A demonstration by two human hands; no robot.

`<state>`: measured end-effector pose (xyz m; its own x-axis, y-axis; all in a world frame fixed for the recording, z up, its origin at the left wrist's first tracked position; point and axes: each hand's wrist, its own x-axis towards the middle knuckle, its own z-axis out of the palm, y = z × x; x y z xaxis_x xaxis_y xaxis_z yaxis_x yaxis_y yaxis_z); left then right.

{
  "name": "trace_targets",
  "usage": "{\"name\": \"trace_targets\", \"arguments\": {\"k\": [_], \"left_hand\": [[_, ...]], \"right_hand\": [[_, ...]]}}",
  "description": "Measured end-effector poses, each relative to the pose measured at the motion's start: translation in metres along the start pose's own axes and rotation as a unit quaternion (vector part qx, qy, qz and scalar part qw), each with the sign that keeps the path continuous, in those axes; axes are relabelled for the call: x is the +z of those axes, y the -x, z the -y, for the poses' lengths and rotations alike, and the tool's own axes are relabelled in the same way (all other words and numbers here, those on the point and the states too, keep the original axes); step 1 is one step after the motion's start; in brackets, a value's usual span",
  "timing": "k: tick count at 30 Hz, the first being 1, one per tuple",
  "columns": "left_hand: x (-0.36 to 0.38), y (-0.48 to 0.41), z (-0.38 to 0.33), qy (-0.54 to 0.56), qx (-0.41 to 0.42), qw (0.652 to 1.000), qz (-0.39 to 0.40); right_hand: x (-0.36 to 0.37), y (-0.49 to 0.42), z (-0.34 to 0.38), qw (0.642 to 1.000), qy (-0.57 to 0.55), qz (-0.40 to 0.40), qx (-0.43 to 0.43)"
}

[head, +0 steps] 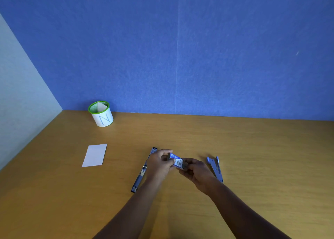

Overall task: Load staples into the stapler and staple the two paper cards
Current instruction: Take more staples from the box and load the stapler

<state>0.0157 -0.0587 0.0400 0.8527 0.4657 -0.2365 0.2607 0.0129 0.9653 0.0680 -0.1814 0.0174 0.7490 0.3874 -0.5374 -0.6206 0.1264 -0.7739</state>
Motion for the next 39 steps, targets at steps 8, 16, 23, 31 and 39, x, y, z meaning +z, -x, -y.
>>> {"name": "trace_targets", "arguments": {"k": [8,16,23,31,39], "left_hand": [[-0.003,-0.001,0.002,0.041,-0.024,0.999,-0.023],[-0.007,-0.008,0.01,0.095,-0.081,0.991,-0.046],[-0.008,-0.007,0.011,0.117,-0.093,0.988,-0.048],[-0.01,-0.005,0.013,0.138,-0.12,0.982,-0.038],[-0.014,-0.003,0.015,0.162,-0.134,0.977,-0.03]], "right_hand": [[0.002,0.0,0.0,0.997,0.046,-0.046,-0.028],[-0.003,-0.003,-0.005,0.855,0.38,-0.134,-0.327],[-0.015,-0.009,-0.004,0.771,0.513,-0.105,-0.362],[-0.019,-0.006,-0.001,0.746,0.558,-0.091,-0.353],[-0.015,-0.004,0.002,0.742,0.577,-0.06,-0.336]]}}
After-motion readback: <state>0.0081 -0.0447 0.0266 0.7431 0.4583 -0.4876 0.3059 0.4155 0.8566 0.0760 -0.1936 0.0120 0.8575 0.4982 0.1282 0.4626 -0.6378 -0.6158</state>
